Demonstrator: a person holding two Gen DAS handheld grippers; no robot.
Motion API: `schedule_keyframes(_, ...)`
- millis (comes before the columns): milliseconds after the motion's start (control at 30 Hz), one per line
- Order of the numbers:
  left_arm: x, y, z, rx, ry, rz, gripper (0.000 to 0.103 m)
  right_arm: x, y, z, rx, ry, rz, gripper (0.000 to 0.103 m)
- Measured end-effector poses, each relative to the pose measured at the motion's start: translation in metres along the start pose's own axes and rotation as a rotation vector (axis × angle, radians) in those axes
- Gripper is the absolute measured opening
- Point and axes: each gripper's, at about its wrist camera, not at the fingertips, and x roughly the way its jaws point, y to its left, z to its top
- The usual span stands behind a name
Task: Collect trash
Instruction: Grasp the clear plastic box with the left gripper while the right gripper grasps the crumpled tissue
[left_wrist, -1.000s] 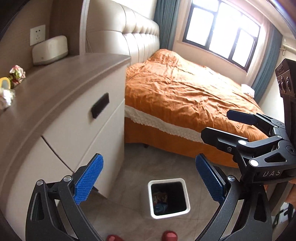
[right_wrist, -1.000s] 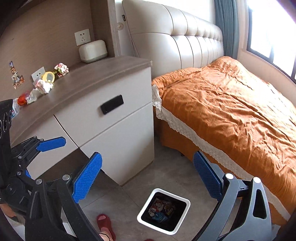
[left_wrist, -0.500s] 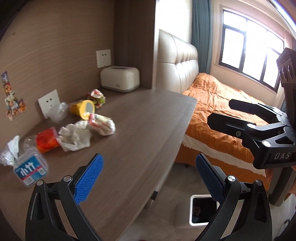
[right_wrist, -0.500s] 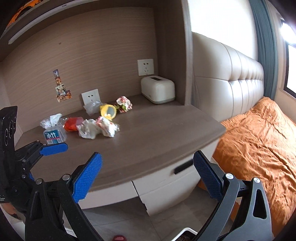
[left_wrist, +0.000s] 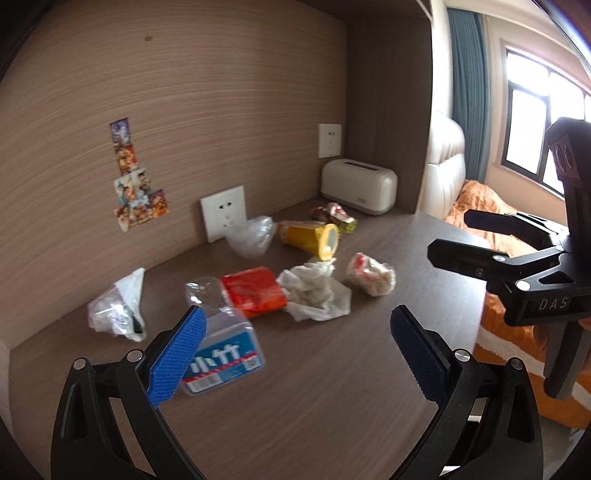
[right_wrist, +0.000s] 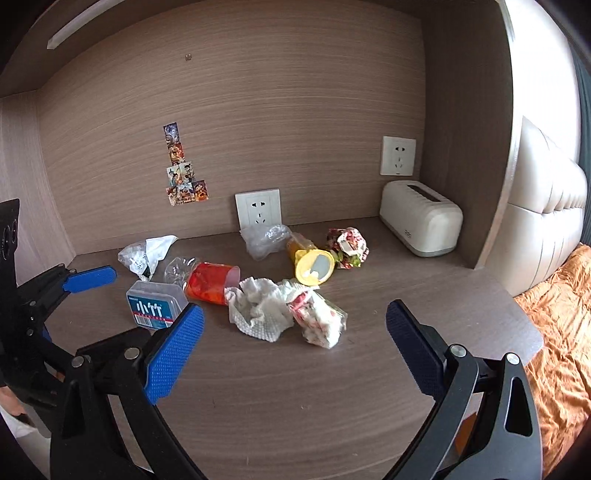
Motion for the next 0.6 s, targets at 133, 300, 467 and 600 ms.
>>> schedule_keyframes(133, 0.012, 0.036, -0.008, 0.019, 0.03, 0.043, 0.098, 0.027, 0.01, 0.001, -0.01, 0.018, 0.009, 0.098)
schedule_keyframes(300, 0.039, 0.067, -0.017, 0.037, 0.079, 0.032, 0.098, 0.064, 0.011, -0.005, -0.006, 0.076, -0.013, 0.098)
schedule_keyframes(467, 0.064, 0.074, -0.024, 0.076, 0.122, -0.047, 0.098, 0.093, 0.005, -0.012, 0.02, 0.127, -0.048, 0.098)
schedule_keyframes(600, 0.077, 0.074, -0.028, 0.079, 0.162, -0.124, 0.096, 0.109, 0.002, -0.016, 0.034, 0.159, -0.086, 0.098)
